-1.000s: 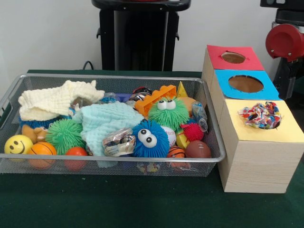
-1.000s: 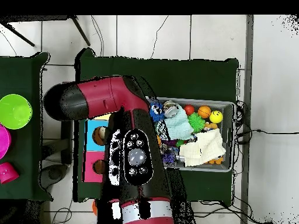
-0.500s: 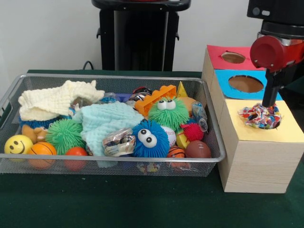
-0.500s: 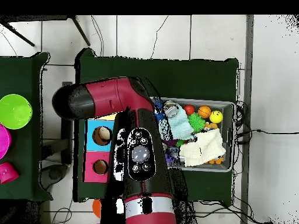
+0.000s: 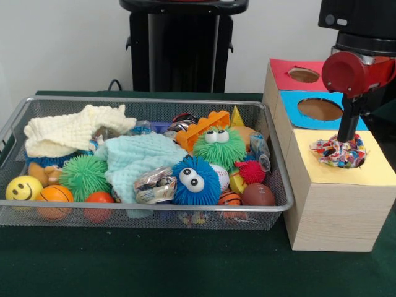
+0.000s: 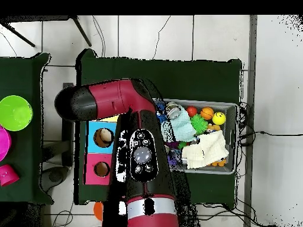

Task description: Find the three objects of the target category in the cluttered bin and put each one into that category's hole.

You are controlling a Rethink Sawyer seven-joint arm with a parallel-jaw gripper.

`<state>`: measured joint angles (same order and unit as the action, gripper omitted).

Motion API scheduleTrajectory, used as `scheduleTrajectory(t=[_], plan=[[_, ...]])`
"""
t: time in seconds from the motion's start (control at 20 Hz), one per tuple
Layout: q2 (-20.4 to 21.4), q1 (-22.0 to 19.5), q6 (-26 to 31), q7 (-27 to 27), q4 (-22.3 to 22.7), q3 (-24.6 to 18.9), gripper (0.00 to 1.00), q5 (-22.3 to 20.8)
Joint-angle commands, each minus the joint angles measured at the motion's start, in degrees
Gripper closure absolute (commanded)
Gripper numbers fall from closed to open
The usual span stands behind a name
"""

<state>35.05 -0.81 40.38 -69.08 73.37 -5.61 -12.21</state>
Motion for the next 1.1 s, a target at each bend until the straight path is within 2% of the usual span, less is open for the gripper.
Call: scheduleTrajectory(t=[0.05,1.1], plan=[[-2.8,-1.2,-2.6,-11.1,5.3,-1.1,1.0,1.0],[-5.8,-2.1,1.0,-8.7,6.6,-2.9,1.0,3.9]])
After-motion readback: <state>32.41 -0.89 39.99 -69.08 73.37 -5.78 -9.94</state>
